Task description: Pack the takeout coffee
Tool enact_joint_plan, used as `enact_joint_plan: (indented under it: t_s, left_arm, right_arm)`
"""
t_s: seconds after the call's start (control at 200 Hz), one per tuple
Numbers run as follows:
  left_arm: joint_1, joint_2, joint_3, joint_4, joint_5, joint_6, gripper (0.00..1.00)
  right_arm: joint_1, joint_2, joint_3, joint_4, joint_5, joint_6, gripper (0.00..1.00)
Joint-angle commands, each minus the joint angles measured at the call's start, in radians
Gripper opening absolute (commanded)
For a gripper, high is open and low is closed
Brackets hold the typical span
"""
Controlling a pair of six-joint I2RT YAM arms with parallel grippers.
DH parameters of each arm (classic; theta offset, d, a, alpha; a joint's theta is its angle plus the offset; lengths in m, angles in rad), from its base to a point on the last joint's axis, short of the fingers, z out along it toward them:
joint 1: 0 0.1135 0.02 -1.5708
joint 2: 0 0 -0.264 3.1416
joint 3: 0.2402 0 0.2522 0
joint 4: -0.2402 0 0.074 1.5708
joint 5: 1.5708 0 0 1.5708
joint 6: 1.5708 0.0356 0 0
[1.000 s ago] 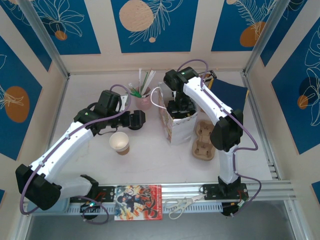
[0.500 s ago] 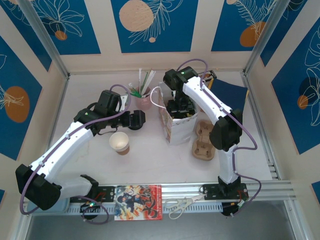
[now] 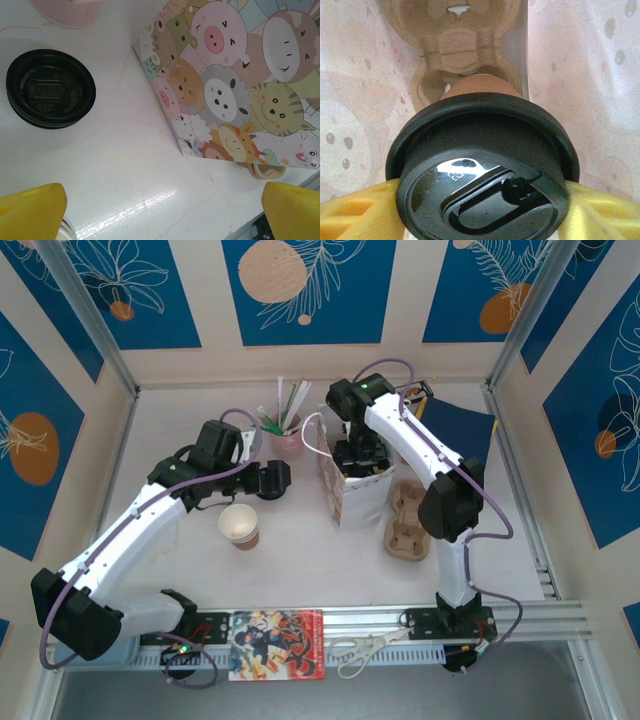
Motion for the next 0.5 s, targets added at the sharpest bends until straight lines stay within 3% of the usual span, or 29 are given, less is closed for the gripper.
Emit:
enact_joint_plan:
  t_s: [0.0, 0.495]
  left_arm:
    - [0.014, 0.004, 0.014, -0.014, 0.009, -0.001, 1.0]
    - [0.014, 0.004, 0.012, -0.019, 0.008, -0.001, 1.0]
  right_arm:
    - [-0.006, 0.014, 0.013, 0.007, -0.021, -0.017, 0.7]
    - [-0.014, 0.014, -0.033, 0.048, -0.032, -0.024, 0.7]
